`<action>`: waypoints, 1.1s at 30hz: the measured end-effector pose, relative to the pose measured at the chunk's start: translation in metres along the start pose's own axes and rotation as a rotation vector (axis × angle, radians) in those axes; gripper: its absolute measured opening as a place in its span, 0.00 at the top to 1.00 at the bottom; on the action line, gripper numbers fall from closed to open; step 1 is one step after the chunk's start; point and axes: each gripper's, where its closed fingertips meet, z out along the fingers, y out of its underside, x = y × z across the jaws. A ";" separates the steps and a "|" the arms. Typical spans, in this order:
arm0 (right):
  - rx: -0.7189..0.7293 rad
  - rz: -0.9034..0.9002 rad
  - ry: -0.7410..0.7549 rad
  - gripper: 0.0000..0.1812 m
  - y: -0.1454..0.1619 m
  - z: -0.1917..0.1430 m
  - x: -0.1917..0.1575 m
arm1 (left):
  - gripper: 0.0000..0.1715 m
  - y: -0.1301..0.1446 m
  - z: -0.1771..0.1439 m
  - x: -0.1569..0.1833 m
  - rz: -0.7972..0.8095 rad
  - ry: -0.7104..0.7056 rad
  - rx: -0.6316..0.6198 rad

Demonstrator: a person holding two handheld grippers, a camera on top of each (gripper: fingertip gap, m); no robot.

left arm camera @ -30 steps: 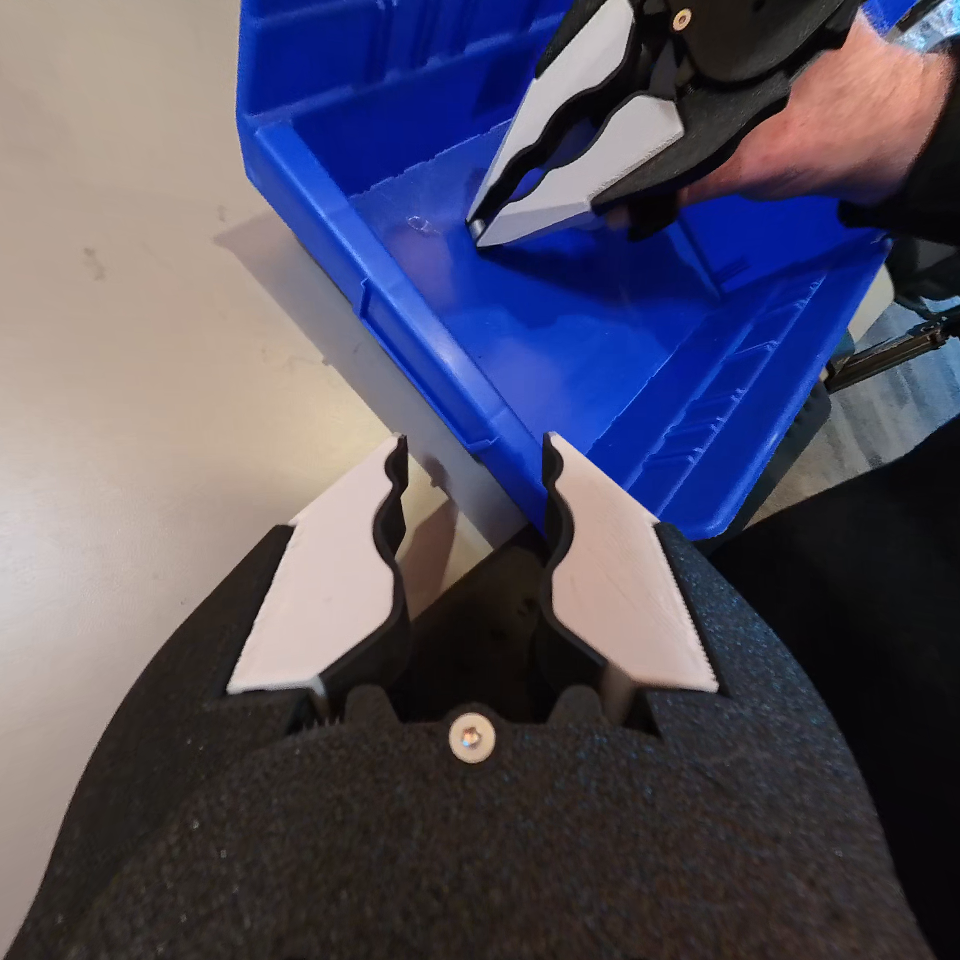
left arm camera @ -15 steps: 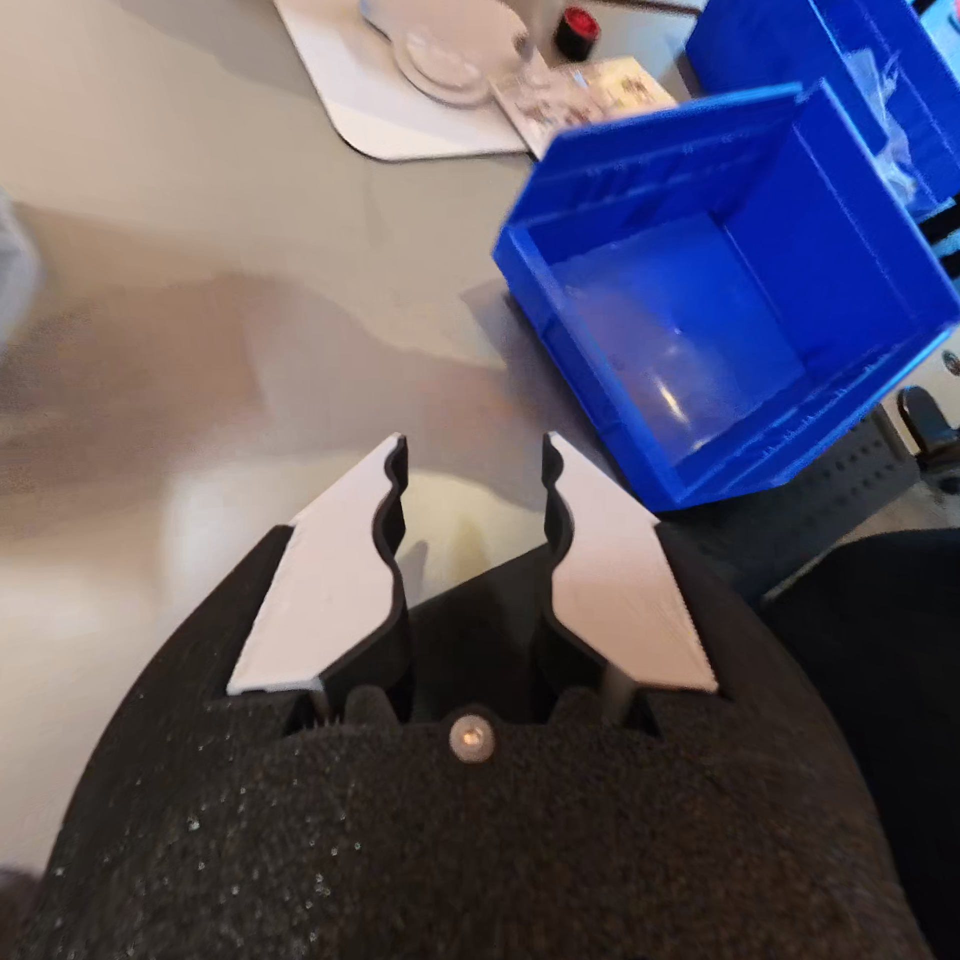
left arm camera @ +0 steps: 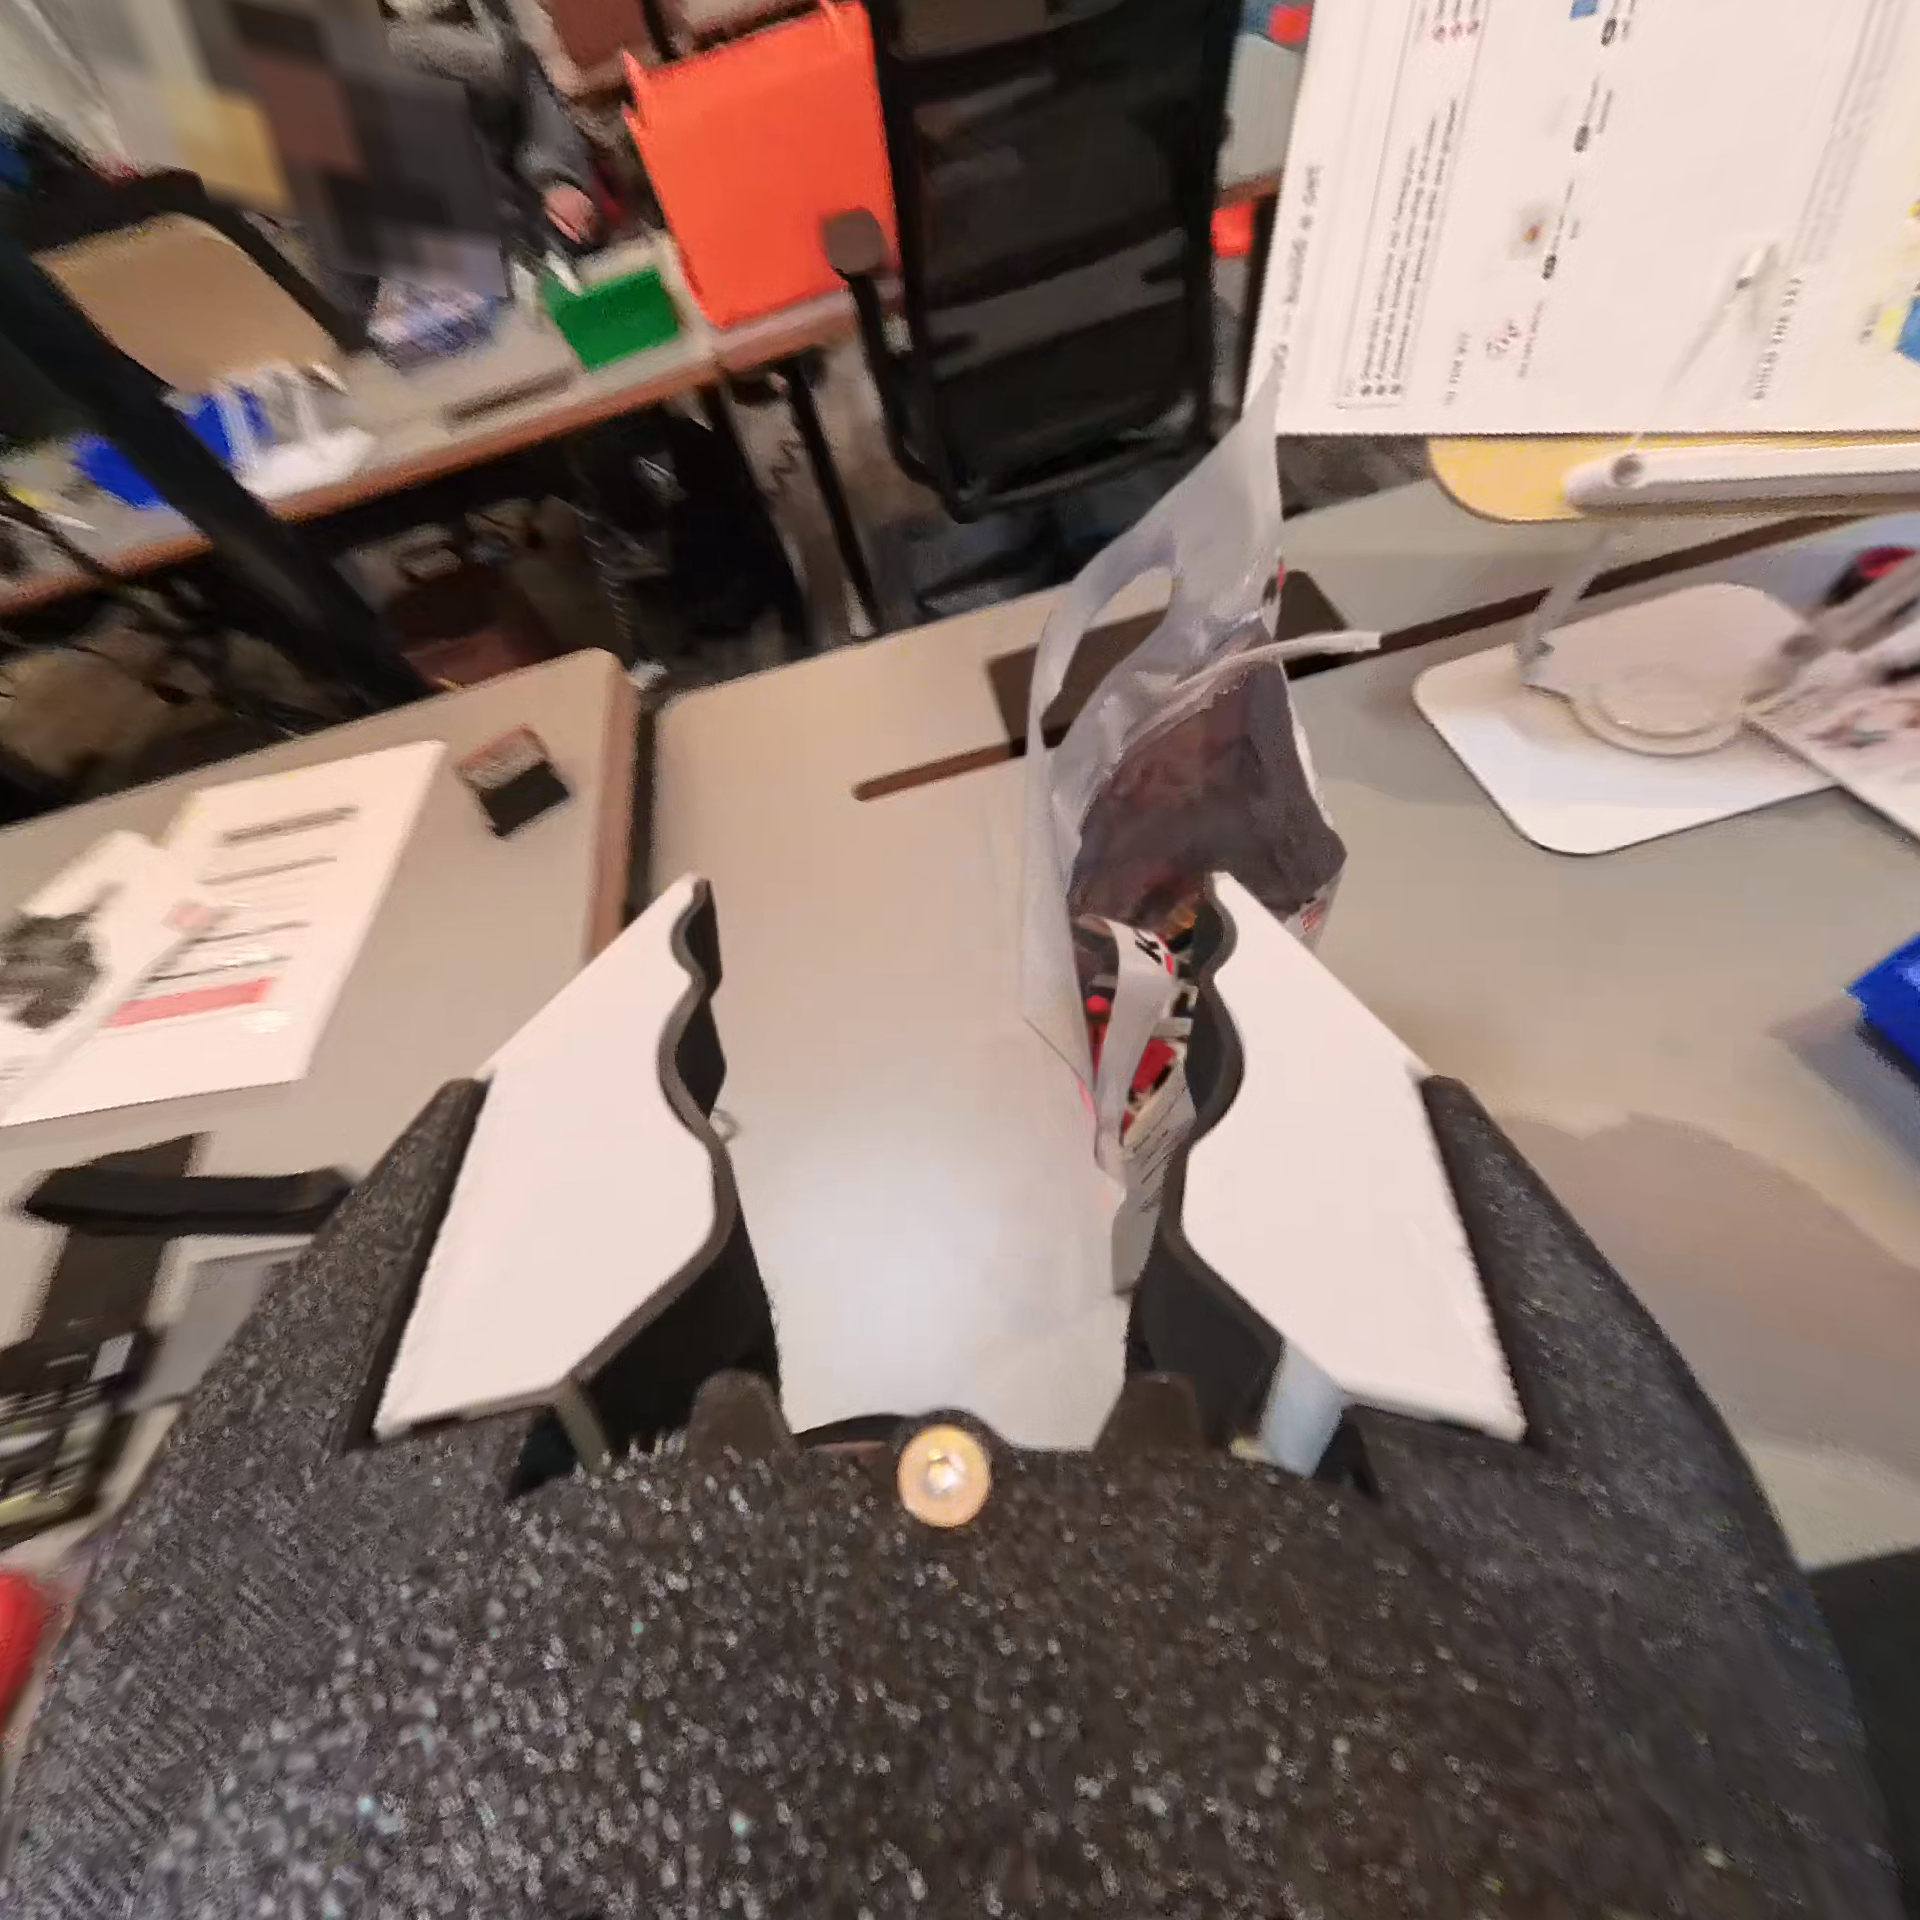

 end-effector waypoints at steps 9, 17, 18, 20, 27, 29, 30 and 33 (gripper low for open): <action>-0.071 0.255 0.179 0.87 0.089 -0.127 -0.065 | 1.00 0.011 0.060 0.023 -0.024 0.198 -0.004; -0.083 0.443 0.317 0.90 0.143 -0.211 -0.119 | 1.00 -0.066 0.053 0.053 0.011 0.227 0.123; -0.068 0.458 0.330 0.90 0.146 -0.223 -0.126 | 1.00 -0.078 0.050 0.060 0.016 0.240 0.140; -0.047 0.490 0.374 0.90 0.154 -0.250 -0.136 | 1.00 -0.103 0.043 0.076 0.049 0.260 0.163; 0.070 0.628 0.579 0.88 0.196 -0.364 -0.169 | 1.00 -0.197 0.007 0.189 0.168 0.402 0.246; 0.096 0.653 0.630 0.88 0.215 -0.399 -0.176 | 1.00 -0.219 -0.002 0.236 0.180 0.469 0.259; 0.115 0.660 0.654 0.88 0.224 -0.419 -0.177 | 1.00 -0.230 -0.006 0.261 0.190 0.493 0.265; 0.185 0.655 0.728 0.86 0.249 -0.488 -0.177 | 1.00 -0.258 -0.017 0.348 0.219 0.590 0.271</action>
